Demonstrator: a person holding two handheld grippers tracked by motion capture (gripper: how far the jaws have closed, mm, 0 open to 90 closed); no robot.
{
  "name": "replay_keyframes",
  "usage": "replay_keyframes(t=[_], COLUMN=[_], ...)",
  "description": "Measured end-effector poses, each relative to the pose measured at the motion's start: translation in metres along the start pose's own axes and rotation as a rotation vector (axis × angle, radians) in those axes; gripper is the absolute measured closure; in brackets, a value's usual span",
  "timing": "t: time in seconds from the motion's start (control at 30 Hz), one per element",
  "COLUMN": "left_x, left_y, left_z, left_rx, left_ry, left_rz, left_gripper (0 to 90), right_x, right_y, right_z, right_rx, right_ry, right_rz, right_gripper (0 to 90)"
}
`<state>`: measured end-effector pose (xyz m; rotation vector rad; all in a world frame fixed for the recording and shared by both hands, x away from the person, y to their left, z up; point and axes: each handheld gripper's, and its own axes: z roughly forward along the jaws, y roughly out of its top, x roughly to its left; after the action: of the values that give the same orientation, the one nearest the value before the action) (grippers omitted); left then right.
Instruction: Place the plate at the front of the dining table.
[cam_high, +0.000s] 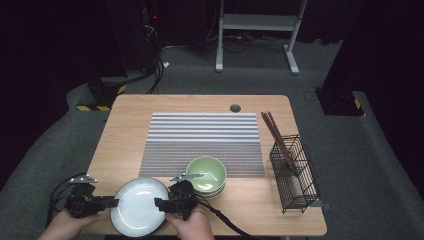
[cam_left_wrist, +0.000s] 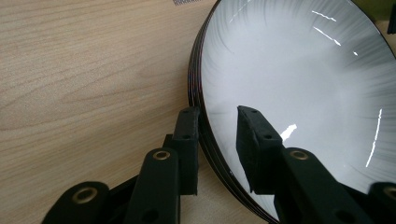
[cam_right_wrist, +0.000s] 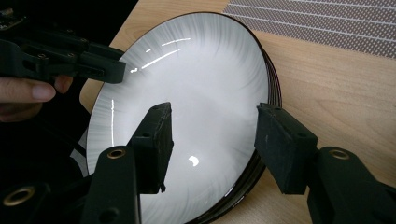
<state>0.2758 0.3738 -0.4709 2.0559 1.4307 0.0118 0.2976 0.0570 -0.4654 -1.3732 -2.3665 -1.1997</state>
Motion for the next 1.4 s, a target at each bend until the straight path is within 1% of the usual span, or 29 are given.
replay_keyframes(t=[0.2, 0.23, 0.3, 0.47, 0.53, 0.57, 0.73, 0.8, 0.83, 0.9, 0.97, 1.07, 1.2, 1.4], left_x=[0.0000, 0.0000, 0.0001, 0.0003, 0.0000, 0.0001, 0.0008, 0.0005, 0.0002, -0.0001, -0.0001, -0.0003, -0.0001, 0.0010], left_y=[0.0002, 0.0000, -0.0004, -0.0014, -0.0015, -0.0016, -0.0011, -0.0009, -0.0005, -0.0003, 0.0001, 0.0007, -0.0005, -0.0003], left_z=[0.0002, 0.0002, 0.0000, -0.0007, -0.0006, -0.0007, -0.0011, -0.0009, -0.0012, -0.0012, -0.0017, -0.0026, -0.0024, -0.0025], left_rx=[0.002, 0.001, 0.001, 0.004, 0.003, 0.003, 0.002, 0.003, 0.004, 0.001, 0.000, 0.002, -0.001, 0.000], left_ry=[-0.003, -0.004, -0.005, -0.006, -0.006, -0.007, -0.004, -0.006, -0.004, -0.006, -0.011, -0.006, -0.013, -0.015], left_rz=[-0.004, -0.005, -0.008, -0.005, -0.008, -0.008, -0.001, -0.007, -0.003, -0.006, -0.006, 0.001, -0.009, -0.014], left_gripper=[69.1, 69.1, 69.1, 69.1, 69.1, 69.1, 69.1, 69.1, 69.1, 69.1, 69.2, 69.2, 69.3, 71.0], right_x=[-0.0036, -0.0049, -0.0052, -0.0056, -0.0055, -0.0056, -0.0066, -0.0069, -0.0083, -0.0085, -0.0082, -0.0097, -0.0101, -0.0078], right_y=[-0.0028, -0.0036, -0.0039, -0.0044, -0.0044, -0.0042, -0.0031, -0.0028, -0.0030, -0.0030, -0.0023, -0.0012, 0.0000, 0.0009], right_z=[0.0011, 0.0019, 0.0022, 0.0011, 0.0007, 0.0006, 0.0007, 0.0019, 0.0042, 0.0044, 0.0045, 0.0046, 0.0041, 0.0042], right_rx=[0.011, 0.016, 0.016, 0.026, 0.025, 0.026, 0.034, 0.045, 0.052, 0.049, 0.052, 0.057, 0.073, 0.086], right_ry=[-0.002, 0.008, 0.009, 0.025, 0.027, 0.029, 0.035, 0.034, 0.034, 0.033, 0.034, 0.043, 0.053, 0.046], right_rz=[0.019, 0.032, 0.034, 0.059, 0.060, 0.071, 0.082, 0.092, 0.093, 0.094, 0.107, 0.120, 0.143, 0.147], right_gripper=[44.6, 44.6, 44.5, 44.7, 44.7, 44.6, 44.4, 44.0, 43.9, 44.0, 43.9, 43.9, 41.9, 40.5])
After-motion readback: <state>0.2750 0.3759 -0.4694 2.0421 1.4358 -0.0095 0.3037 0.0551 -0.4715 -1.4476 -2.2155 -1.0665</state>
